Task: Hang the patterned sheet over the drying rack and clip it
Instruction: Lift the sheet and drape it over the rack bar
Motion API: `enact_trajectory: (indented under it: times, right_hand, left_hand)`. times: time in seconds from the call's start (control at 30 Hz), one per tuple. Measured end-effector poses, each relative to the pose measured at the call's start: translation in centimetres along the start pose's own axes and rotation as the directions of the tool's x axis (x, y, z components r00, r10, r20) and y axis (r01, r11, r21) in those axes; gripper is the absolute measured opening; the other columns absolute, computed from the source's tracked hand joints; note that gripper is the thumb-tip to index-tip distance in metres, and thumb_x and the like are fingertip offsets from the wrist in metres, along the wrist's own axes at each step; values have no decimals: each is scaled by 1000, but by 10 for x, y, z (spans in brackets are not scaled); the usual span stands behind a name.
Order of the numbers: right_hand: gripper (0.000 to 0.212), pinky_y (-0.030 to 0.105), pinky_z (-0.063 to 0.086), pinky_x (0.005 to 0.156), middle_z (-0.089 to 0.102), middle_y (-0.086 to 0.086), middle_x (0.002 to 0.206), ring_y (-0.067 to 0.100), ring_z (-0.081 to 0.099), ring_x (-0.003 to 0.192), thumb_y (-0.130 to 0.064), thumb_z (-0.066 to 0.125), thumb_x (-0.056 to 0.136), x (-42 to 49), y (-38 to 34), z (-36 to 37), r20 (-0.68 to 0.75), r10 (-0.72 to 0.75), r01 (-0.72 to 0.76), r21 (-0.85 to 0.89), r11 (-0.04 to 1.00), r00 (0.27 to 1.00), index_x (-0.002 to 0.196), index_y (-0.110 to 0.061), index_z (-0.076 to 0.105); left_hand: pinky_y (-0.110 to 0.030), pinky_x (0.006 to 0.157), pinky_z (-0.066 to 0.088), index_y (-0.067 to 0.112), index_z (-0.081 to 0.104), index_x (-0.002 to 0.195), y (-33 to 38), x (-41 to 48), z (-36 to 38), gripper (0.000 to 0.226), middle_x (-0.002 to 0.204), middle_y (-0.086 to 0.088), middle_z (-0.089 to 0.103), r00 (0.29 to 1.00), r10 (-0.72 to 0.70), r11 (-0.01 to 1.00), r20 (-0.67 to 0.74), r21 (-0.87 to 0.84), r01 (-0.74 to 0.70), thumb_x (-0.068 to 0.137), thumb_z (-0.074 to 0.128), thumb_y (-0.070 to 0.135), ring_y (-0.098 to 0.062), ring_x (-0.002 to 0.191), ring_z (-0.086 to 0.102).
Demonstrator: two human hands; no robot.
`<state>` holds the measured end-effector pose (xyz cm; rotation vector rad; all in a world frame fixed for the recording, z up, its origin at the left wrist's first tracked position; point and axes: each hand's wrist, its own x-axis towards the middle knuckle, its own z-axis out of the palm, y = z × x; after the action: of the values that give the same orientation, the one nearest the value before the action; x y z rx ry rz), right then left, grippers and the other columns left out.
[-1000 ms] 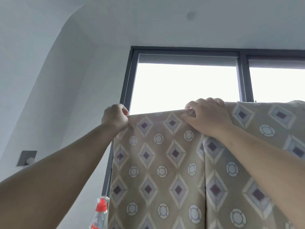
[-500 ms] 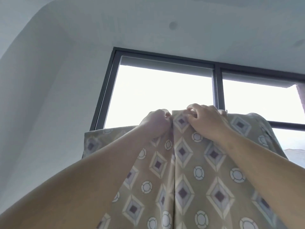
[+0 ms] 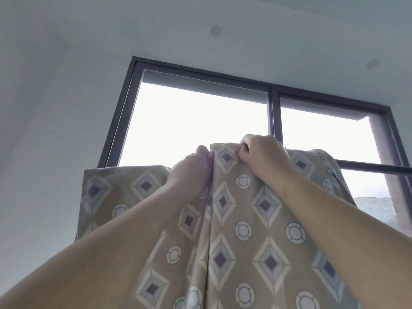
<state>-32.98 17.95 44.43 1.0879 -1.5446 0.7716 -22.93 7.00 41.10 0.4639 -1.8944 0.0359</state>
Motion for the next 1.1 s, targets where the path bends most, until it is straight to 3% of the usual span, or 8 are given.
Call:
enact_trajectory:
  times: [0.1,0.37,0.53,0.7,0.83,0.9,1.0,1.1]
  right_hand:
    - [21,33,42,67,65,15,86,32,57,79,-8,43,88,0,3,-3,-9,-40,39,-68,997,999,98,-1,60]
    - [15,31,36,61,59,11,75,28,50,69,-10,44,88,-3,42,-14,-78,63,-66,-46,997,995,87,-2,57]
    - [22,31,40,73,67,13,97,26,52,85,-17,43,91,-7,81,-27,11,274,-274,79,959,962,96,-8,62]
    - [24,44,38,101,59,0,92,23,49,106,-32,43,88,-14,52,-15,93,213,-221,96,970,973,98,-20,61]
    - [23,33,40,80,63,5,87,24,52,94,-26,47,85,-13,47,-12,40,152,-155,92,984,988,93,-11,62]
    - [20,32,41,70,64,9,80,29,56,87,-20,48,83,-12,49,-10,2,135,-135,58,989,991,87,-7,62]
    - [20,32,41,66,65,13,82,31,56,78,-12,47,83,-11,55,-14,-14,99,-99,-30,995,995,91,-3,63]
    - [12,31,36,61,57,9,72,30,53,71,-7,47,84,-12,59,-20,-45,59,-63,-92,994,997,88,-2,57]
  left_hand:
    - [-34,62,33,10,30,86,-2,1,2,30,64,0,44,999,21,999,-41,40,-19,101,23,35,-28,68,48]
    - [-39,67,44,10,34,89,-10,2,-1,35,77,-8,58,997,63,995,-46,76,-59,100,25,42,-31,76,58]
    - [-37,66,42,11,36,90,-15,5,0,36,76,-6,57,999,30,996,-21,80,-28,99,25,44,-29,76,57]
    - [-33,60,33,11,43,88,4,13,6,36,77,-2,55,997,16,995,-81,95,-9,98,24,40,-28,77,53]
    - [-34,70,39,11,48,101,18,23,5,36,98,-8,58,992,55,995,-113,86,-46,100,22,36,-30,86,52]
    - [-34,69,38,12,45,97,21,24,8,38,98,-11,59,992,63,992,-108,112,-51,100,19,39,-29,83,50]
    - [-33,67,35,11,49,99,22,24,13,49,93,-13,63,986,69,980,-150,194,-39,100,15,46,-29,77,49]
    - [-34,69,36,9,55,101,27,25,17,57,94,-14,65,983,73,977,-167,211,-37,99,14,49,-33,87,58]
